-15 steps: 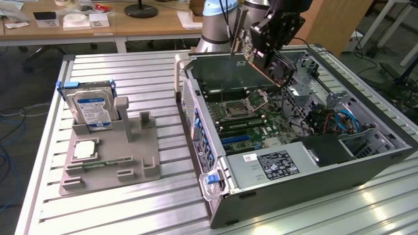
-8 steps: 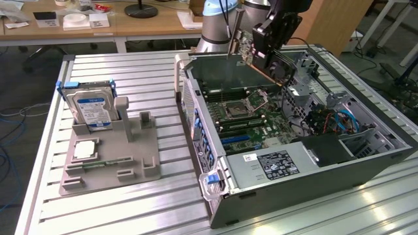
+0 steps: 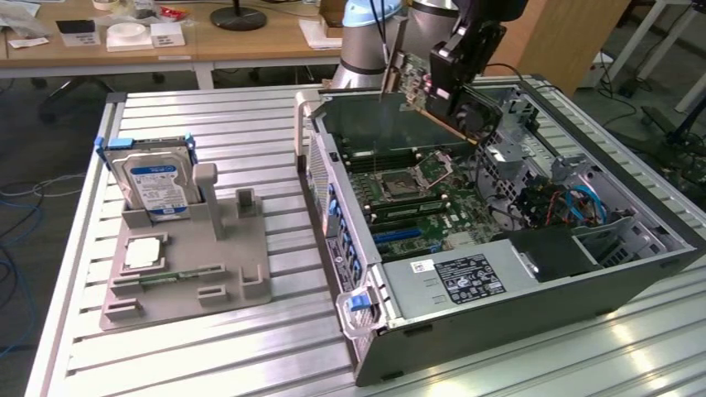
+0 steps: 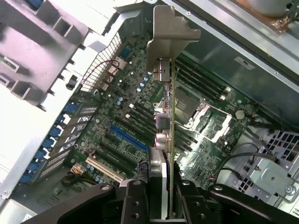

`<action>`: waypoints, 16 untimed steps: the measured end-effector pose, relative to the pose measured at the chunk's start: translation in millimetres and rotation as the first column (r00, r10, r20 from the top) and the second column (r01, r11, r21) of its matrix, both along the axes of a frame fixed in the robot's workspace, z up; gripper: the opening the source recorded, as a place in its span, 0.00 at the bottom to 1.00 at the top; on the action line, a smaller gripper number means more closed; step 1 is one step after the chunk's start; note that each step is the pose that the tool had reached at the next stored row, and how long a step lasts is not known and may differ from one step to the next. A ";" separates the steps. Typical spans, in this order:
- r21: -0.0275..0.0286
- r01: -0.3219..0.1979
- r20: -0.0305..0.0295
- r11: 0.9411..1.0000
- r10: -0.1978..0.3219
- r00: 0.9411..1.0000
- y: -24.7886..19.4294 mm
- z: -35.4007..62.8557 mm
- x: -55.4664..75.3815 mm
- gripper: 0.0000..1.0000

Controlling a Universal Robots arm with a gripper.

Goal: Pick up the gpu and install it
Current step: 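Insert the gpu into the slot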

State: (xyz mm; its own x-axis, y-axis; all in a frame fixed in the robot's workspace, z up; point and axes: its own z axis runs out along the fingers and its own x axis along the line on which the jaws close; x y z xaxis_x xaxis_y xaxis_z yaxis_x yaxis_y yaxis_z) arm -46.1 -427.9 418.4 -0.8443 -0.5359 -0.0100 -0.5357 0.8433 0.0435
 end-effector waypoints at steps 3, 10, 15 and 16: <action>0.000 -0.037 0.000 0.999 0.037 0.999 0.0 0.0 0.0 0.28; 0.000 -0.116 0.000 0.993 0.116 0.993 -0.1 0.0 0.0 0.28; 0.000 -0.171 0.000 0.985 0.171 0.985 -0.2 -0.1 0.0 0.28; 0.000 -0.182 0.000 0.983 0.182 0.983 -0.2 -0.1 0.0 0.28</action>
State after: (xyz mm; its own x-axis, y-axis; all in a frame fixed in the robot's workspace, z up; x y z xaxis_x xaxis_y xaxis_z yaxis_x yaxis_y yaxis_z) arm -46.1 -428.2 418.2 -0.7324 -0.6808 -0.0099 -0.6805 0.7315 0.0435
